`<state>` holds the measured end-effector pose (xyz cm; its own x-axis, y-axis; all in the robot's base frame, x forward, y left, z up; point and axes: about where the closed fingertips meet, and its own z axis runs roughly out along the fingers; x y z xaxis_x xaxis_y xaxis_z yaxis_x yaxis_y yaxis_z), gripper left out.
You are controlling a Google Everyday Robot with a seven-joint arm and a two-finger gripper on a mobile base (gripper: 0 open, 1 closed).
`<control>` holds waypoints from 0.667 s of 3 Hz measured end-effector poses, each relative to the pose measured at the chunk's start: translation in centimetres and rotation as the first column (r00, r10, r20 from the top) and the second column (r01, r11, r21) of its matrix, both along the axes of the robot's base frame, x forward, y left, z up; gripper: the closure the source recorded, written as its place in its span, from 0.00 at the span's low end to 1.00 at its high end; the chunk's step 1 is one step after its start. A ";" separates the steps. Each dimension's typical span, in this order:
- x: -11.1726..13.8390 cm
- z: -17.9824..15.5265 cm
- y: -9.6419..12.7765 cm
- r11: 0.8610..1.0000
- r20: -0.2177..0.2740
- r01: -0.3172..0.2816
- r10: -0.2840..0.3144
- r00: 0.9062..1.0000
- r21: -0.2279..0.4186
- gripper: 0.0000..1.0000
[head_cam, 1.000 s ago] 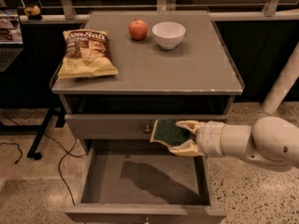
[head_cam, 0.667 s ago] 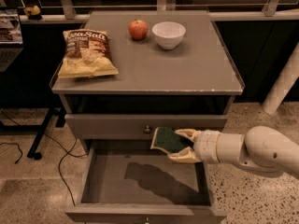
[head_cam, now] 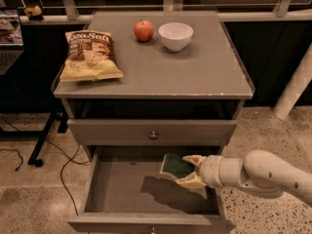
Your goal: Place sponge into middle drawer
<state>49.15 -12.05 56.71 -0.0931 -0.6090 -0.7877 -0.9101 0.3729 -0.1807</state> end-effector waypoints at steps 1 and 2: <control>-0.2 -2.9 0.4 1.000 -0.079 -0.010 0.010 0.997 0.001 1.00; -0.2 -3.0 0.5 1.000 -0.083 -0.011 0.011 0.997 0.000 1.00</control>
Offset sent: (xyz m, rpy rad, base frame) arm -0.0020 0.0036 -0.0261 0.0003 0.0712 0.0091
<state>48.93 -11.60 53.68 -0.1512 -0.6108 -0.7772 -0.9261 0.3625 -0.1047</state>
